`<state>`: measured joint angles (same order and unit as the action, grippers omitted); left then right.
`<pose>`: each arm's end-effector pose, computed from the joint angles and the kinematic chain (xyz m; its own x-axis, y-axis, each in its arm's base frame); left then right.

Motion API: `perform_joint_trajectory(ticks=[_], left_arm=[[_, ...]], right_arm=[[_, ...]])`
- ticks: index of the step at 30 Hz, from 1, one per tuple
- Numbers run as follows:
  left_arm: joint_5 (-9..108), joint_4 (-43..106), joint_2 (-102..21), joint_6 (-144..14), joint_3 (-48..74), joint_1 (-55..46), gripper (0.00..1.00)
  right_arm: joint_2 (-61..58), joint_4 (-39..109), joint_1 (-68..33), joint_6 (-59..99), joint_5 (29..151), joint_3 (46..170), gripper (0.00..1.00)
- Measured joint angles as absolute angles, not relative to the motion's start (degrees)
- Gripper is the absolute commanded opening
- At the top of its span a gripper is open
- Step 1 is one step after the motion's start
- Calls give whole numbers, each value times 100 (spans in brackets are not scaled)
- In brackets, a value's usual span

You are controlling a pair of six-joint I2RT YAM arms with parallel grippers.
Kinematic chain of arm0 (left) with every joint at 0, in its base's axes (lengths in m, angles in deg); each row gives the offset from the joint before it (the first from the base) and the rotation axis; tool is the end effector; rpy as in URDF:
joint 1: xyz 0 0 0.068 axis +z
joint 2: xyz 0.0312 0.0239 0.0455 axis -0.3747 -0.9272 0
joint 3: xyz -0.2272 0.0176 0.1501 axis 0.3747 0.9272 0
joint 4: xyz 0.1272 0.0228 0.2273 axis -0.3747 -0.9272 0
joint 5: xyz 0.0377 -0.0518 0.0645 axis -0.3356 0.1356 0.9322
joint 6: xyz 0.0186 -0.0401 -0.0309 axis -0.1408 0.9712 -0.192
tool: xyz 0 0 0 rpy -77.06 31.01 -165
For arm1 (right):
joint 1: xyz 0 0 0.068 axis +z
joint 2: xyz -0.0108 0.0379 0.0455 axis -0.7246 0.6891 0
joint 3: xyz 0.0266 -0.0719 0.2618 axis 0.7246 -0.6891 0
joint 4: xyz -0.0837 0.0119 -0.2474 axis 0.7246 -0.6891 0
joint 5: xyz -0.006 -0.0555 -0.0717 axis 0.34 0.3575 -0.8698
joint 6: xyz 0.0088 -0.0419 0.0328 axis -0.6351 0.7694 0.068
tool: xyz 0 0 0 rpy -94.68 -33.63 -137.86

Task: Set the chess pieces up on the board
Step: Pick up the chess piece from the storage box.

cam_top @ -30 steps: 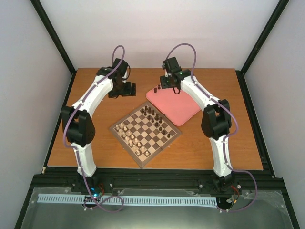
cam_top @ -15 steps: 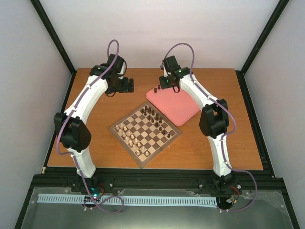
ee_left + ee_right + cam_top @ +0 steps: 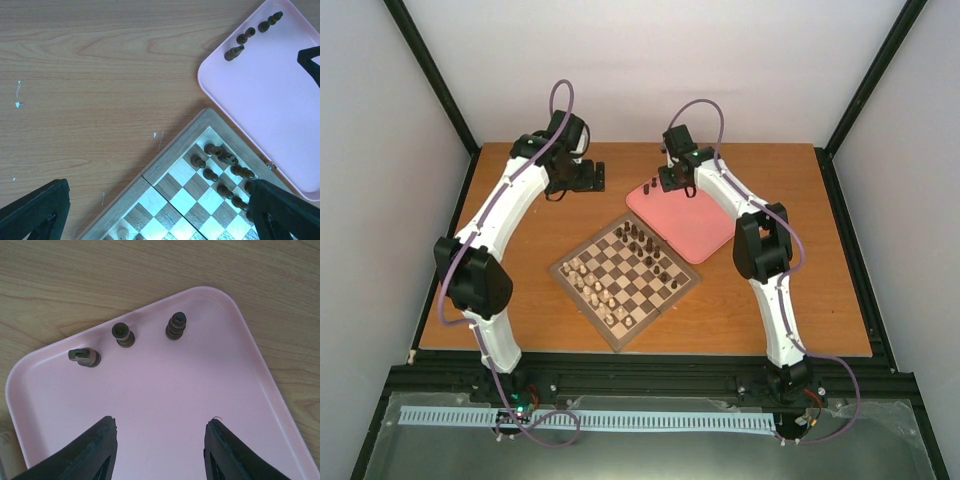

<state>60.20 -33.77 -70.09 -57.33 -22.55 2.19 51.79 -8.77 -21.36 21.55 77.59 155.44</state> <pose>0.3610 -0.1287 0.3466 -0.8755 -0.0343 -0.4820 0.0340 0.9906 -0.1322 0.4709 0.2174 0.2224 -0.7796 -0.2612 -0.5692 -0.3104 0.9506 -0.0111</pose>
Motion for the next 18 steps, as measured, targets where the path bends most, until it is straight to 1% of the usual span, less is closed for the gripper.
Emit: perform_joint_trajectory(ticks=[8, 18], left_arm=[[6005, -3375, -7020, -5733, -2255, 171, 100], [5964, -3375, -7081, -5733, -2261, 169, 100]], right_arm=[[5480, -726, -2140, 2131, 7759, 15684, 49], [6060, -472, -2184, 2015, 7796, 16261, 44]])
